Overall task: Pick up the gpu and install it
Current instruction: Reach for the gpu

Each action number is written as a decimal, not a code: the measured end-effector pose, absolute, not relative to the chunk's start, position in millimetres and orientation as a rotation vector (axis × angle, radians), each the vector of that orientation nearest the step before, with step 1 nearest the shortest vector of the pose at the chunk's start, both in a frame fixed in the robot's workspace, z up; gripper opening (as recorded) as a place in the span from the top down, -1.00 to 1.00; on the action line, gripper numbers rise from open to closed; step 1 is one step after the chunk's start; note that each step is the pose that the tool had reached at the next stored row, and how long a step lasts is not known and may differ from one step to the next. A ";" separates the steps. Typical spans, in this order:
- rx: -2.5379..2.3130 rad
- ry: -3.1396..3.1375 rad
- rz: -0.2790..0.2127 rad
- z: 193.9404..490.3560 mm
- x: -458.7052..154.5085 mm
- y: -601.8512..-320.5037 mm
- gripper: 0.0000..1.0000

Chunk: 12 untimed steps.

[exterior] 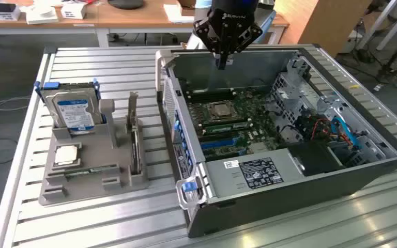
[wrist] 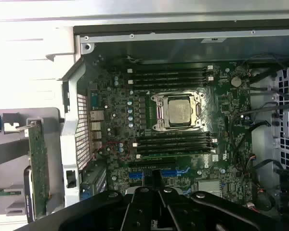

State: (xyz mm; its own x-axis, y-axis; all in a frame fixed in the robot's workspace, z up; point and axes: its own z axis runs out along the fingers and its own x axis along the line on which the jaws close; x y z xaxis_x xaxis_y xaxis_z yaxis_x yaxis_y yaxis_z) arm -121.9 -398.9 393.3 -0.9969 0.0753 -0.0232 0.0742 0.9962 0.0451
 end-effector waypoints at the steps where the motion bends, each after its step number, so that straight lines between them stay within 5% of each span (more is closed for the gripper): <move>1: 0.117 3.114 0.069 393.3 -121.9 -398.8 0.79; 12: 0.117 3.114 0.069 393.3 -121.9 -398.9 0.79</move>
